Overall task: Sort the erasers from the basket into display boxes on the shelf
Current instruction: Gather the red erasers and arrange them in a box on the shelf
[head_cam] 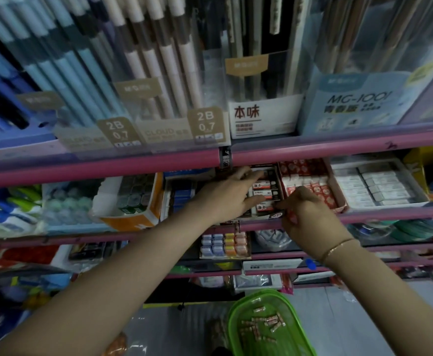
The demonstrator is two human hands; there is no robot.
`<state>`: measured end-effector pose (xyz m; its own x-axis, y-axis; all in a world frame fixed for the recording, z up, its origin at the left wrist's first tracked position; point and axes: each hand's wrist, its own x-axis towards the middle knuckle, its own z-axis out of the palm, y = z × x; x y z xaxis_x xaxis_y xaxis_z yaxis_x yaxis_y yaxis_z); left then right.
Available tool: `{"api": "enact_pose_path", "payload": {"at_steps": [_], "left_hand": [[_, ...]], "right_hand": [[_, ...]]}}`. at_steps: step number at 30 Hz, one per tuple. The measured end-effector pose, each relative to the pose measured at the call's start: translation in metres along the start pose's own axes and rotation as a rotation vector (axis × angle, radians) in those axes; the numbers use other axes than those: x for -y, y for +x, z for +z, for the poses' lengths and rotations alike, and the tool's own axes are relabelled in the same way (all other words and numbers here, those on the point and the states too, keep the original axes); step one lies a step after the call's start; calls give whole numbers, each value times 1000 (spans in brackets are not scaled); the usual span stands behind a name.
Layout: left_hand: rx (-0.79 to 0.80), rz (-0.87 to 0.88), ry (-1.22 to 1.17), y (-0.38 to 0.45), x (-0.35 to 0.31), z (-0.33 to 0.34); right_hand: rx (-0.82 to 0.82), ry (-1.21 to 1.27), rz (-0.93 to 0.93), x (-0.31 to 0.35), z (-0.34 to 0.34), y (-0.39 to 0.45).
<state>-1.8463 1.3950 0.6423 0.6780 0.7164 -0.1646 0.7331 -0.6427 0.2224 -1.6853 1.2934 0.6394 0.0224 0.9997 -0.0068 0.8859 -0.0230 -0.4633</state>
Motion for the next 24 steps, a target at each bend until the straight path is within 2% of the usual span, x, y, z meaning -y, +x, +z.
{"api": "enact_pose_path", "payload": {"at_steps": [3, 11, 16, 20, 24], "left_hand": [[-7, 9, 101, 2, 2, 6], [8, 86, 109, 3, 9, 4], [-31, 129, 72, 3, -1, 9], [-50, 106, -70, -8, 2, 5], [-126, 34, 214, -25, 18, 6]], "right_hand": [[-41, 27, 39, 6, 7, -4], [-110, -8, 46, 12, 11, -1], [-171, -246, -89, 8, 7, 7], [59, -442, -201, 2, 3, 30], [223, -540, -249, 2, 7, 47]]}}
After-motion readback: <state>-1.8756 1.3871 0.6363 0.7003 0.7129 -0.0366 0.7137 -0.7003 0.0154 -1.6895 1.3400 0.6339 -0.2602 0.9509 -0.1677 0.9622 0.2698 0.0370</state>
